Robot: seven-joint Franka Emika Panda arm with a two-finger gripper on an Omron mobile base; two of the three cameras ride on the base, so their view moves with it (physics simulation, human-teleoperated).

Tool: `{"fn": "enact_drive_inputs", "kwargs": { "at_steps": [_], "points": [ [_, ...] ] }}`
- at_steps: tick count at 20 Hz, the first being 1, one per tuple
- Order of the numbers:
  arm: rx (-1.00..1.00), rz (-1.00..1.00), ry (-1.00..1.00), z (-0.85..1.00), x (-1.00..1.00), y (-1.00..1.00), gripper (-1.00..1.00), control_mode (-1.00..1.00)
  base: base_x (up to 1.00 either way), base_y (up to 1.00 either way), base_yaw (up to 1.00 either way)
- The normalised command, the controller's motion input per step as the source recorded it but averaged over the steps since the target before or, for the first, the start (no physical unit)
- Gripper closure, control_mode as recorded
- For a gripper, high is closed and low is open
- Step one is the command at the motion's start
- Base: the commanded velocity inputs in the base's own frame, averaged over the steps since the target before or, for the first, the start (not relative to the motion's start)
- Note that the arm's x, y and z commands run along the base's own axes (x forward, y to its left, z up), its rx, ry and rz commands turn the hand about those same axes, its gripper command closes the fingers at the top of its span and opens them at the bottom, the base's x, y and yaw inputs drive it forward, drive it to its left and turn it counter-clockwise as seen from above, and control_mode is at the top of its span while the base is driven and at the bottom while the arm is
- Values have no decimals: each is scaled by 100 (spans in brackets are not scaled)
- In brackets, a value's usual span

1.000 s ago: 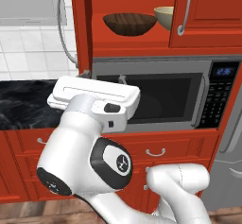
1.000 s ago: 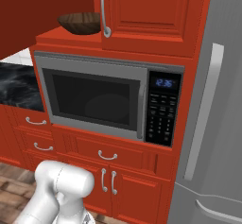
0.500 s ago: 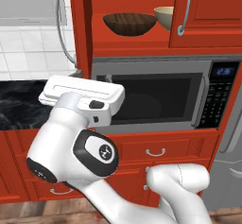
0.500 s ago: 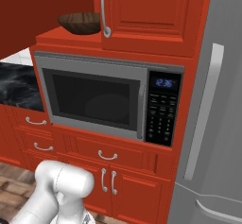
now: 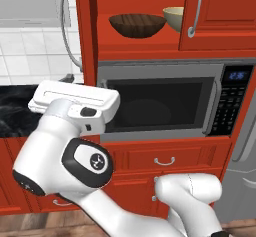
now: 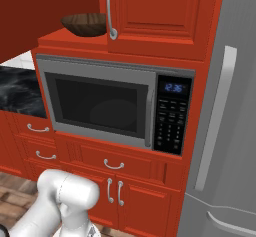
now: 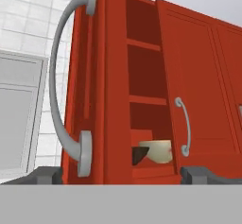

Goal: Open the cabinet. Pick the bowls from the counter and place them in the cabinet. Then close the cabinet.

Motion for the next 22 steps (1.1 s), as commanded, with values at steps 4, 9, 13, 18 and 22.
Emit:
{"fn": "enact_drive_inputs", "kwargs": {
  "at_steps": [4,9,13,18,22],
  "points": [
    [0,0,0,-1,41,1,-100,-100,0,0,0],
    [0,0,0,-11,71,0,-100,-100,0,0,0],
    [0,0,0,-22,74,-3,-100,-100,0,0,0],
    [0,-1,0,-21,50,-23,-100,-100,0,0,0],
    [0,-5,0,-20,40,-38,-100,-100,0,0,0]
  ]
}}
